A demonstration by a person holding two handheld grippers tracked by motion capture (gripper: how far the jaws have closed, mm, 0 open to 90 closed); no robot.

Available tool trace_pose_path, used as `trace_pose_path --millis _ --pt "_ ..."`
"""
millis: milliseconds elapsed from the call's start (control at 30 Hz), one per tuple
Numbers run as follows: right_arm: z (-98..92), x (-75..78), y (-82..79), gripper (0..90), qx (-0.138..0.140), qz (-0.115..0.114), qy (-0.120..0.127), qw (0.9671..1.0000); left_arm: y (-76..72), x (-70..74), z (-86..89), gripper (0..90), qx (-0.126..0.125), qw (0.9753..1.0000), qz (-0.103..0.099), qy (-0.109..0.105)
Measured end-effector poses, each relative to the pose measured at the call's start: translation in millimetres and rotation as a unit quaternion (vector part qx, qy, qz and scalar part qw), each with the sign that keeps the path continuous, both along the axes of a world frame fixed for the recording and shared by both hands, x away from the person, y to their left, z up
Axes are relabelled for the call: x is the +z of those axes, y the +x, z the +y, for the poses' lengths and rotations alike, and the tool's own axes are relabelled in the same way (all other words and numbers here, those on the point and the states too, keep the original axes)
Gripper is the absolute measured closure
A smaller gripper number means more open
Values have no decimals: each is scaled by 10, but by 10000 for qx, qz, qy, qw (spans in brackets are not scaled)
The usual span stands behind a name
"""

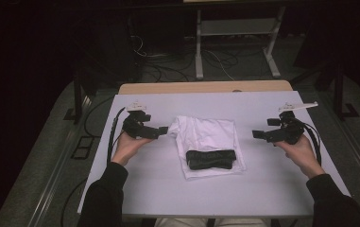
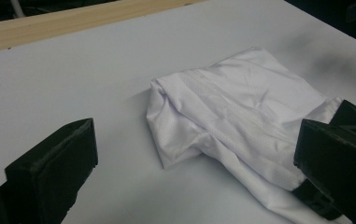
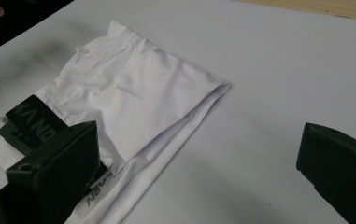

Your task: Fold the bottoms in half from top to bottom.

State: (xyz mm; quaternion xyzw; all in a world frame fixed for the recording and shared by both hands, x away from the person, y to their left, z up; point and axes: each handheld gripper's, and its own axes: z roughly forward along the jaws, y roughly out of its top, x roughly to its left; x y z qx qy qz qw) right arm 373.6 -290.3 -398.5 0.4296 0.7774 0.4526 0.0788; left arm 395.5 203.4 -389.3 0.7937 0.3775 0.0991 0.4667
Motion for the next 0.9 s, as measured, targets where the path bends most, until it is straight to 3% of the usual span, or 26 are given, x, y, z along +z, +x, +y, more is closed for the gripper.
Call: trace_pose_path --millis 367,433,900 --pt "-88 27 -318 0 5 -183 23 9998 -296 -40 123 0 -6 9998 -164 -65" --pt "-94 10 -374 0 -4 -203 51 9998 -369 -51 132 0 45 9996 -209 -162" --pt "-195 -176 -772 0 -84 -327 -76 9994 -801 -141 303 0 194 9982 -499 -278"
